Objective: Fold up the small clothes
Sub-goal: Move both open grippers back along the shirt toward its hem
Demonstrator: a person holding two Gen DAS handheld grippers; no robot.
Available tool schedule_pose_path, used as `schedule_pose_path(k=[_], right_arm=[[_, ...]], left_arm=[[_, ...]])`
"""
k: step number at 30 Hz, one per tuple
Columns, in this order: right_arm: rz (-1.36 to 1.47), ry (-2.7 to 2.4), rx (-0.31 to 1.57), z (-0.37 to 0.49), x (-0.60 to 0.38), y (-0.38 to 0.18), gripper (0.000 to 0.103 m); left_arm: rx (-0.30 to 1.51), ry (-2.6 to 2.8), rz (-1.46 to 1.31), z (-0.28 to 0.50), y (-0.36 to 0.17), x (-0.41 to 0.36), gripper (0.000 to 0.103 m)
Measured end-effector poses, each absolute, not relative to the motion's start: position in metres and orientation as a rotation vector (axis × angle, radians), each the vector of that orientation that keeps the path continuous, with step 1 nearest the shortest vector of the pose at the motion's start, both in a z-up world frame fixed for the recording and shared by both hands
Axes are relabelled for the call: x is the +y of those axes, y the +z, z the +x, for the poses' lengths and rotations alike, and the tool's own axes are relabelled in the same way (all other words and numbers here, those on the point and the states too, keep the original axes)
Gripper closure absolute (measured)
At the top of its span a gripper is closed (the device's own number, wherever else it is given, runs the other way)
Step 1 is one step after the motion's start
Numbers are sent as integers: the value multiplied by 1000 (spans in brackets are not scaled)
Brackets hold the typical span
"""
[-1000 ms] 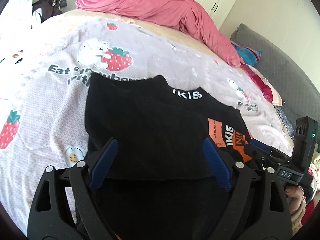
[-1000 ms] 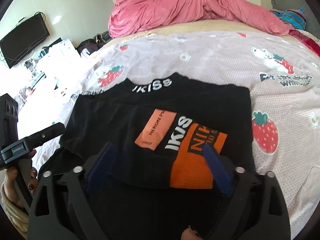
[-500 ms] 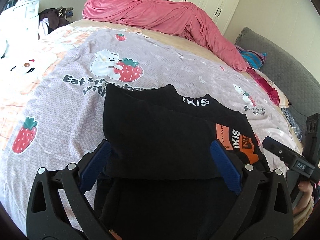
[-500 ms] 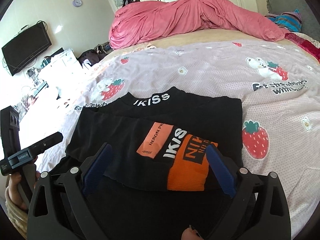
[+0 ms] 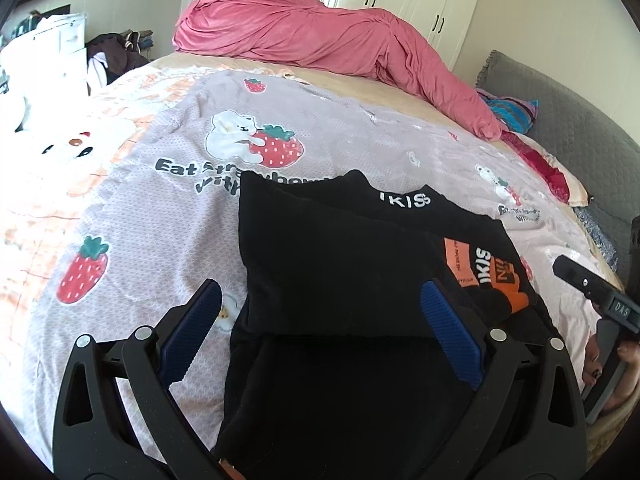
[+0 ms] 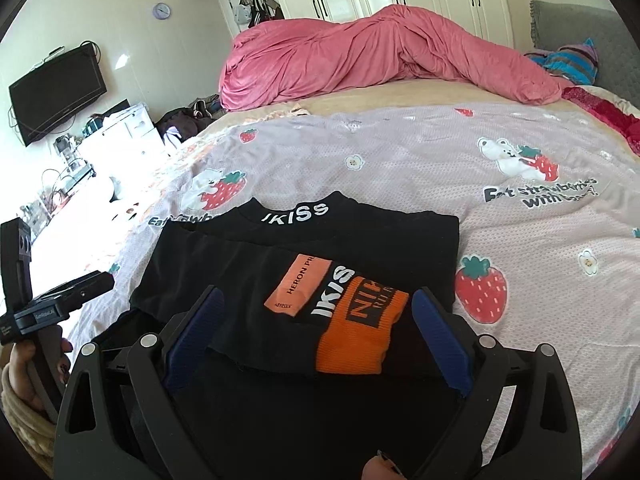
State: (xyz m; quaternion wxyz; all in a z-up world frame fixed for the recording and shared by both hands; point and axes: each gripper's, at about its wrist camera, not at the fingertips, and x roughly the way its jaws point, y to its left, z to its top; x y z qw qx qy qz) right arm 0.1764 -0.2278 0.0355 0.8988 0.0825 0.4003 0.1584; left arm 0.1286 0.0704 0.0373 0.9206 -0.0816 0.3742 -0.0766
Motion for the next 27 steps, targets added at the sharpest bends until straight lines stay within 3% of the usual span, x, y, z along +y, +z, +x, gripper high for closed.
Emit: schedule_pose_path(k=[3, 27], right_arm=[[168, 315, 821, 172, -231, 37, 4], [124, 288, 741, 137, -237, 46, 4]], left_arm=[[759, -164, -161, 120, 39, 68, 9], [759, -221, -139, 89, 30, 28, 9]])
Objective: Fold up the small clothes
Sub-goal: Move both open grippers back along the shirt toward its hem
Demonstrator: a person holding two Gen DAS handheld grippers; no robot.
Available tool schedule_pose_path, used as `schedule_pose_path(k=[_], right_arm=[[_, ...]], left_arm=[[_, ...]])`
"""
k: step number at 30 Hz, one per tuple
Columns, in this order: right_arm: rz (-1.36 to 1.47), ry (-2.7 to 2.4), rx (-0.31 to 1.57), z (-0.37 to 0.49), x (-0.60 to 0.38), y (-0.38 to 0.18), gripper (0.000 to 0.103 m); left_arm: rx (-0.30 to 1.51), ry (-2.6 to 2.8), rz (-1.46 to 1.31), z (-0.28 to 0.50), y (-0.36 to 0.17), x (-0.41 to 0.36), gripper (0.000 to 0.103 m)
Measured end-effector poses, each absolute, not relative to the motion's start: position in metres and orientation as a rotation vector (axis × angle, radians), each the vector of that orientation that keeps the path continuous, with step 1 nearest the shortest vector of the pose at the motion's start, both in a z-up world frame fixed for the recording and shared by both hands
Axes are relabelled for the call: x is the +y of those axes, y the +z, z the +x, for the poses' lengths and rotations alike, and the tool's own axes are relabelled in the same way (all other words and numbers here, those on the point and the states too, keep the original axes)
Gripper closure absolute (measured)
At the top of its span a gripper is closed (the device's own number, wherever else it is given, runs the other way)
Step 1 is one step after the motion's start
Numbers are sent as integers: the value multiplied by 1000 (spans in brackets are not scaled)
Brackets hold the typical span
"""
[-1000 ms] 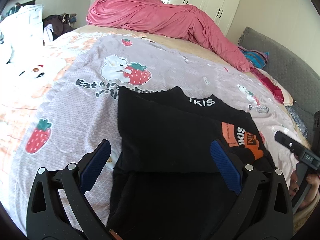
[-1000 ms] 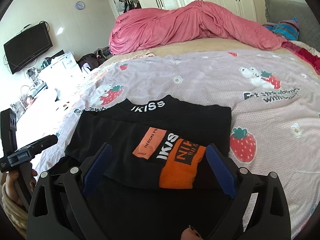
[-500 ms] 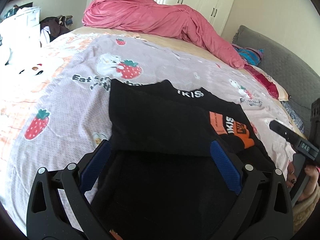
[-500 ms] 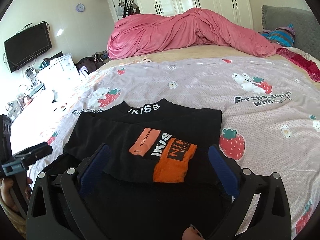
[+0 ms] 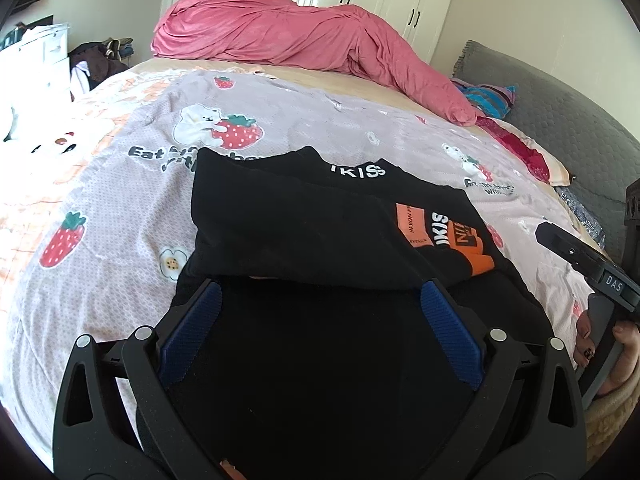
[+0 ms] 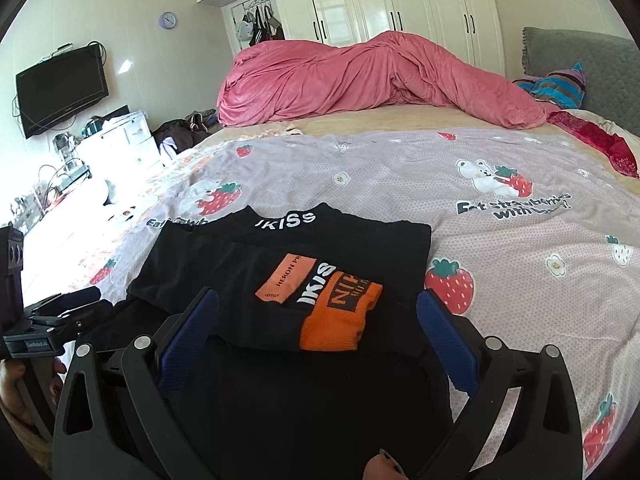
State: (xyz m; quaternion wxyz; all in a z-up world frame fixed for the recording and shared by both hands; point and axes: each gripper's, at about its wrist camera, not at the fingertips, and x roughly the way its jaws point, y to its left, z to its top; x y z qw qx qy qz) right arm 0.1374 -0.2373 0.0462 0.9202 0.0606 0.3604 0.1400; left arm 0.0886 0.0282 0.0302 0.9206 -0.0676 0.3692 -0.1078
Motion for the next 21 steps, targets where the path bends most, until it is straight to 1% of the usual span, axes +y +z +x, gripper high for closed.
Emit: schedule_pose_path(k=[11, 18, 21], right_arm=[[129, 298, 748, 125, -238, 42, 4], [138, 300, 770, 110, -240, 35, 4], [134, 297, 774, 104, -242, 34, 4]], left_arm=[[756, -218, -157, 71, 27, 27, 9], [797, -214, -182, 57, 10, 25, 9], [788, -216, -191, 48, 10, 25, 9]])
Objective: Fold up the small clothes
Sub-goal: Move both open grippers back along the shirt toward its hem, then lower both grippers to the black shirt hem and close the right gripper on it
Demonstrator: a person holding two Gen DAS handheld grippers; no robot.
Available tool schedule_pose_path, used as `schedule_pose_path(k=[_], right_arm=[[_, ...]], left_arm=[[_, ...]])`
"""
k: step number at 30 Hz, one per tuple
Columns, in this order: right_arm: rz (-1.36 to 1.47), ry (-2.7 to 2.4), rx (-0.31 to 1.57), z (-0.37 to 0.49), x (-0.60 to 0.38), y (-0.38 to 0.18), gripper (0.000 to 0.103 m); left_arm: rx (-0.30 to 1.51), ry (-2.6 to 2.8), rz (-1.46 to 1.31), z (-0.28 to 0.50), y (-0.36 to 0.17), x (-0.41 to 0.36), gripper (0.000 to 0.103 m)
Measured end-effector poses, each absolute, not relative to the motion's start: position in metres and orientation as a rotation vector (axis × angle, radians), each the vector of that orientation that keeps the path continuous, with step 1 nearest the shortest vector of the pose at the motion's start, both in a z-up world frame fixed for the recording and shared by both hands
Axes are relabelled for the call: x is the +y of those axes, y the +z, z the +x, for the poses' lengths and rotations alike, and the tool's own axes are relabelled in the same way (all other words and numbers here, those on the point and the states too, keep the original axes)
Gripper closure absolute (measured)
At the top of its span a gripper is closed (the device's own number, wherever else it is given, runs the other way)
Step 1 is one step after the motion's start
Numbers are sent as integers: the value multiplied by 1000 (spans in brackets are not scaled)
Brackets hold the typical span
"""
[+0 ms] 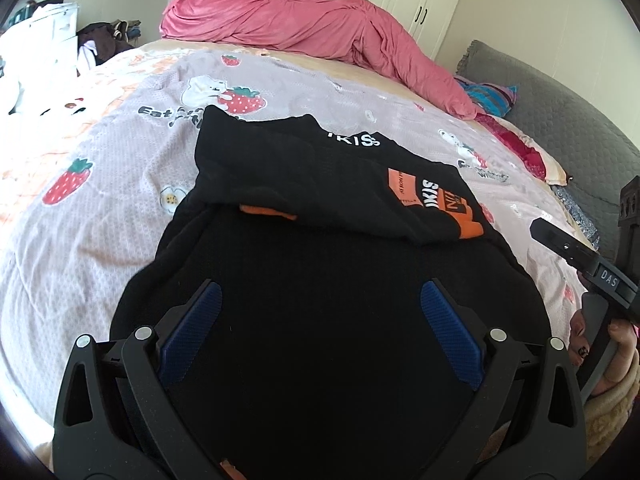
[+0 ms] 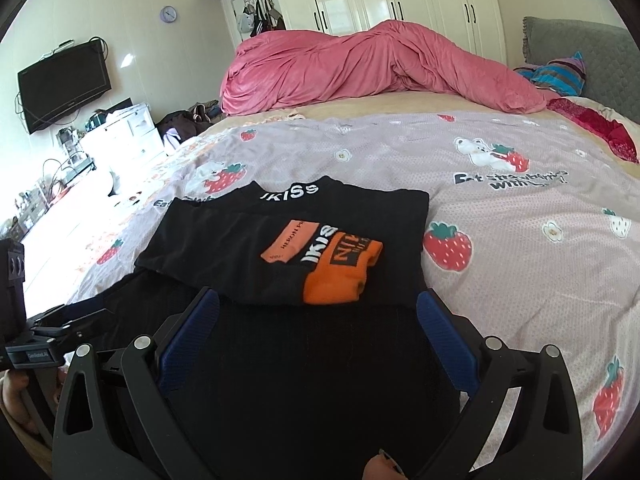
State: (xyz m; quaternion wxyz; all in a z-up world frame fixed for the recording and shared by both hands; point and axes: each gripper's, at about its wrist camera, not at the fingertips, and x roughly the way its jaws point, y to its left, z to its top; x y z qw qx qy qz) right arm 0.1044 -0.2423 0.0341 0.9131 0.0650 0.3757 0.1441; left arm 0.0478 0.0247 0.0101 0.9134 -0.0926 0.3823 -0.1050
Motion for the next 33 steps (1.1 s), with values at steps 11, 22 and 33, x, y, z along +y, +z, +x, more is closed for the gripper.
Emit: schedule_pose_path(k=[11, 22, 33], right_arm=[[61, 291, 773, 82, -245, 41, 4], [82, 266, 807, 56, -256, 32, 4], [97, 235, 832, 35, -271, 27, 4]], left_arm=[[814, -161, -187, 23, -1, 39, 9], [830, -116, -180, 7, -2, 58, 9], [842, -110, -173, -2, -3, 60, 9]])
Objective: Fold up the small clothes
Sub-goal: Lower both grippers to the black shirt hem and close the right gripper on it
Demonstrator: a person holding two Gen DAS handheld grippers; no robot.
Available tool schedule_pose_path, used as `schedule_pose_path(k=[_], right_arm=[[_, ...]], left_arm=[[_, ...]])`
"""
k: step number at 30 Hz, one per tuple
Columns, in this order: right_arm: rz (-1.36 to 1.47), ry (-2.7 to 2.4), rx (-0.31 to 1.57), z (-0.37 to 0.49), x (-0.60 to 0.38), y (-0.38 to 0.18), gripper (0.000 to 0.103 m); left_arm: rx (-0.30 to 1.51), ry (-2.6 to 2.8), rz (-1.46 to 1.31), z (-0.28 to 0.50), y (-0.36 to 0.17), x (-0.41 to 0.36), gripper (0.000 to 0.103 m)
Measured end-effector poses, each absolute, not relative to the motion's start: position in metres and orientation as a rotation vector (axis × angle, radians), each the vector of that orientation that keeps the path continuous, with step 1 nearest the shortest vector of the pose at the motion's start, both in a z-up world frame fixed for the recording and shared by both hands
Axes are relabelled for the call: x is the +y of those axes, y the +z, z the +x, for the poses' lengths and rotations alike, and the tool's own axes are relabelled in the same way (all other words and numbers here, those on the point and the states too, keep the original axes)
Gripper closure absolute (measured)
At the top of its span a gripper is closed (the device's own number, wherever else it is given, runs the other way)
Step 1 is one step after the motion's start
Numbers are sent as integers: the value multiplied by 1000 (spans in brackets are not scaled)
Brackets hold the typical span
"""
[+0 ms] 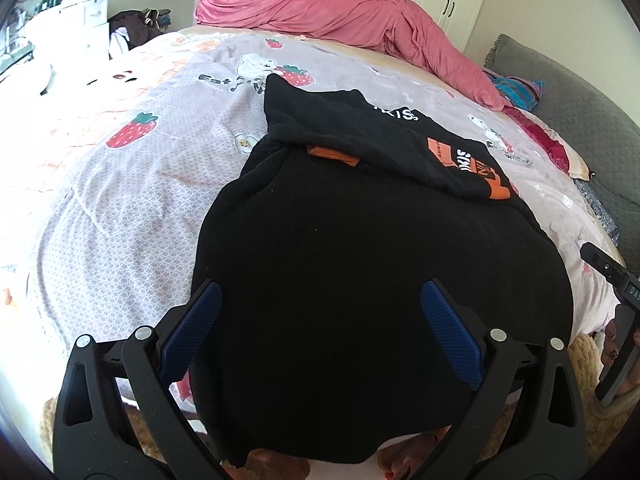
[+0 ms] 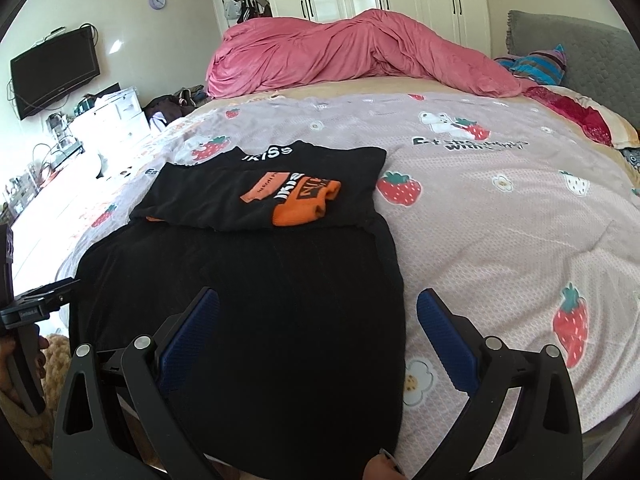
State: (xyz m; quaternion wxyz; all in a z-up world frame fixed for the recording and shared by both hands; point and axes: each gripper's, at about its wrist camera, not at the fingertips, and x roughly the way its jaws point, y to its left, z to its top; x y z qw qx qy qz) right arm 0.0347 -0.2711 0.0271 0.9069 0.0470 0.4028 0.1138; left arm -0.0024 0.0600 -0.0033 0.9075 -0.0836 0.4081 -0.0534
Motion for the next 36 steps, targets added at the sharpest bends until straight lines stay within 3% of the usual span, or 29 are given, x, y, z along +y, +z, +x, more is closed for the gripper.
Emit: schedule_pose_path(k=[24, 36], right_arm=[[162, 249, 1013, -10, -293, -15, 4], [200, 264, 1054, -28, -299, -26, 5]], left_arm=[[919, -23, -167, -34, -26, 96, 9], [959, -129, -346, -63, -36, 118, 10]])
